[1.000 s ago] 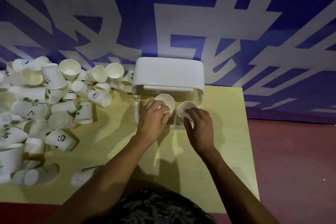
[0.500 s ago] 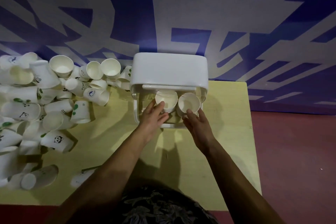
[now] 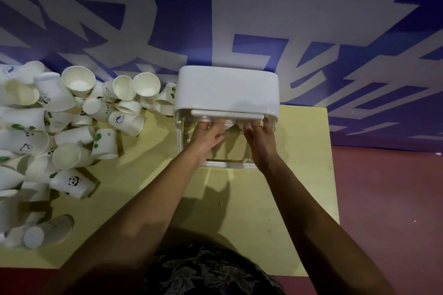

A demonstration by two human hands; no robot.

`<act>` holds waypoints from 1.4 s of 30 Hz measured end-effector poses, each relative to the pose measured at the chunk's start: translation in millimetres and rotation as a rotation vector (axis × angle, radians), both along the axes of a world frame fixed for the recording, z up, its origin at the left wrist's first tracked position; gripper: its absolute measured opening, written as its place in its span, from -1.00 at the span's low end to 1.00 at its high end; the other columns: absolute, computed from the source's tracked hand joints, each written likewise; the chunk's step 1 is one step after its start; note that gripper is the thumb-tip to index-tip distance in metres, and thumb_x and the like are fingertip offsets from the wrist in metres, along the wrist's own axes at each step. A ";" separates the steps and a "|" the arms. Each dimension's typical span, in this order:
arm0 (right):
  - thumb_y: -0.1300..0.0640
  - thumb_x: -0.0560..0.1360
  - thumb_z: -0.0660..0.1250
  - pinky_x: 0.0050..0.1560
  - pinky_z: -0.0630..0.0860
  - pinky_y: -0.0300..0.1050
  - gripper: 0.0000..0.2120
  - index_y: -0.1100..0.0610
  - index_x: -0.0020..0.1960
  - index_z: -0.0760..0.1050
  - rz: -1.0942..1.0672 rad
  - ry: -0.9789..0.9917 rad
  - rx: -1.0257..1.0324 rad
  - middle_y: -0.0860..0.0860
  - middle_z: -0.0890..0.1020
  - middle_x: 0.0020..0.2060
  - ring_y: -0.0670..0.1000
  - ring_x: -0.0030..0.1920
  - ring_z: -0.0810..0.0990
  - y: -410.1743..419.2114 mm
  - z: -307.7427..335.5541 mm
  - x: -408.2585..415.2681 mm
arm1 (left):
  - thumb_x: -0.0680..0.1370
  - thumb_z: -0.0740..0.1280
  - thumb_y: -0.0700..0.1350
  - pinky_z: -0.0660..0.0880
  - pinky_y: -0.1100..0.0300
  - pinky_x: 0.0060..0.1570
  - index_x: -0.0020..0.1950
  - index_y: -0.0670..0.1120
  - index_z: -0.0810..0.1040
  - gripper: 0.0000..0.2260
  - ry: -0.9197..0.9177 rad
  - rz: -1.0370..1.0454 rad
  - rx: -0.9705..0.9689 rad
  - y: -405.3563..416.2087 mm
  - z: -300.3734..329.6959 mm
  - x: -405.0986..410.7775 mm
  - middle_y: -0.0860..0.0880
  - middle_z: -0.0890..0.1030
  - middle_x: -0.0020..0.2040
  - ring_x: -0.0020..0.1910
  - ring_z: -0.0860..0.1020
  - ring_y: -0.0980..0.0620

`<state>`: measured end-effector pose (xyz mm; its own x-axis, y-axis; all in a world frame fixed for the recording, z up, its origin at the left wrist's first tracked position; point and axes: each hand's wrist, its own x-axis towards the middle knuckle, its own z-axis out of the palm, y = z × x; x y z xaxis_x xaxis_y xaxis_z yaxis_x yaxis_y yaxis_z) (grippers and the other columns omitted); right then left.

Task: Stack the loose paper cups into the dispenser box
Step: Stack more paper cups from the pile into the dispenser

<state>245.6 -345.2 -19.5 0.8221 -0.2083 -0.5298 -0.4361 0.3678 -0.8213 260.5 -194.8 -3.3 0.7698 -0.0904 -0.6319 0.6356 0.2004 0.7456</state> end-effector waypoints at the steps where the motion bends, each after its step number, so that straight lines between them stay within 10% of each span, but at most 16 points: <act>1: -0.05 0.54 0.34 0.19 0.50 -0.10 -0.67 -0.04 0.28 0.45 0.023 0.014 -0.010 0.02 0.58 0.21 -0.01 0.18 0.59 0.4 -0.2 -3.2 | 0.59 0.31 -0.10 0.48 0.09 0.24 0.15 -0.09 0.49 -0.84 -0.003 -0.016 0.042 3.5 0.4 -3.8 -0.06 0.57 0.15 0.17 0.56 -0.01; 12: 0.18 0.53 0.32 -0.06 0.58 -0.09 -0.88 0.13 0.04 0.59 0.370 0.117 -0.367 0.10 0.67 -0.08 0.08 -0.05 0.65 53.5 -2.0 -99.5 | 0.51 0.39 -0.15 0.52 0.11 0.10 0.15 -0.11 0.61 -0.78 -0.322 -0.280 0.810 121.3 3.2 -108.9 -0.02 0.67 -0.01 -0.05 0.61 0.02; 21: 0.11 0.48 0.36 0.06 0.51 -0.12 -0.84 0.04 0.04 0.60 0.826 0.161 -0.525 -0.04 0.65 -0.04 0.00 -0.05 0.62 159.5 -20.7 -160.0 | 0.54 0.31 -0.07 0.49 0.06 0.02 0.26 -0.09 0.53 -0.70 -0.159 -0.345 1.212 245.4 -6.5 -198.9 -0.09 0.60 0.14 0.08 0.57 -0.12; 31: 0.12 0.48 0.39 0.04 0.55 0.00 -0.87 0.07 0.02 0.61 0.879 0.380 -0.439 0.02 0.64 -0.05 0.05 -0.01 0.60 274.1 -42.6 -217.8 | 0.53 0.24 -0.03 0.51 0.04 -0.04 0.16 -0.09 0.48 -0.75 -0.093 -0.587 1.128 329.1 -33.6 -251.3 -0.12 0.56 0.03 0.03 0.56 -0.13; 42: 0.11 0.43 0.48 -0.03 0.59 -0.04 -0.91 0.12 -0.11 0.65 0.603 0.406 -0.365 0.00 0.71 -0.10 0.04 -0.03 0.66 349.4 -33.7 -230.8 | 0.44 0.39 -0.09 0.47 -0.04 0.05 0.32 -0.07 0.44 -0.55 -0.251 -0.513 1.466 408.4 -24.3 -255.4 -0.13 0.41 0.30 0.26 0.35 -0.16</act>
